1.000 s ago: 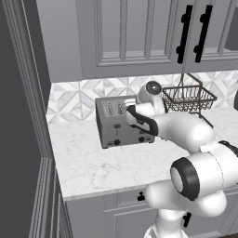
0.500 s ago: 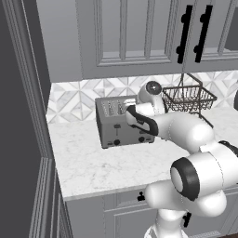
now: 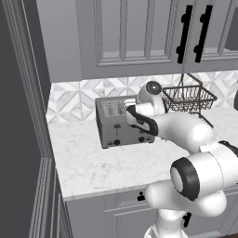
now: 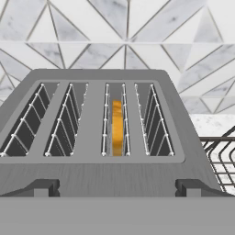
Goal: Start the toaster. Once the lever pops up, take the bread to the plate on the dining counter.
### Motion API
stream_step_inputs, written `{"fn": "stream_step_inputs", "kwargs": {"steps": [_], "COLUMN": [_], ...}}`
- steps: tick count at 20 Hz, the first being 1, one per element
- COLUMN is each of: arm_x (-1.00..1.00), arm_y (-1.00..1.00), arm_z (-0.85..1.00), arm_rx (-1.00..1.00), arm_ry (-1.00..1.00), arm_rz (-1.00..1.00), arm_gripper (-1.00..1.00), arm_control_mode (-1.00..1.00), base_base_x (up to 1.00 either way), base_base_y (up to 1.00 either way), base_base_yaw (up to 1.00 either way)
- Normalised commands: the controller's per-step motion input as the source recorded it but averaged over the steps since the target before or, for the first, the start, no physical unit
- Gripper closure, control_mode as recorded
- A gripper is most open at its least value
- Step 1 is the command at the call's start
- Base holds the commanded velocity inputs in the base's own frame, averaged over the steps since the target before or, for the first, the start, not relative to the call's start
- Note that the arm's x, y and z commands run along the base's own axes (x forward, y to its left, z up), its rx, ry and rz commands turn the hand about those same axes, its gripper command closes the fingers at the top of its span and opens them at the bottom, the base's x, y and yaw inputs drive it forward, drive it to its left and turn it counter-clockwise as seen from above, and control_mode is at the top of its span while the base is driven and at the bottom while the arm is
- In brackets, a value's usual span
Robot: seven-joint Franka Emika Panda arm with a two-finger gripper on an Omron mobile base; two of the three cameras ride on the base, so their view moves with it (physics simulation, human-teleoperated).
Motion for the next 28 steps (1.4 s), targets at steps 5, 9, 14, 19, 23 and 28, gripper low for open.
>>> {"fn": "stream_step_inputs", "kwargs": {"steps": [5,9,14,19,23,28], "arm_x": [0.0,0.0,0.0,0.0,0.0,0.0], "arm_y": [0.0,0.0,0.0,0.0,0.0,0.0], "arm_z": [0.0,0.0,0.0,0.0,0.0,0.0], "arm_rx": [0.0,0.0,0.0,0.0,0.0,0.0], "arm_ry": [0.0,0.0,0.0,0.0,0.0,0.0], "arm_rz": [0.0,0.0,0.0,0.0,0.0,0.0], "arm_gripper": [-1.0,-1.0,-1.0,-1.0,-1.0,-1.0], "arm_control_mode": [-1.0,-1.0,-1.0,-1.0,-1.0,-1.0], "base_base_x": [0.0,0.0,0.0,0.0,0.0,0.0], "base_base_y": [0.0,0.0,0.0,0.0,0.0,0.0], "base_base_yaw": [0.0,0.0,0.0,0.0,0.0,0.0]}}
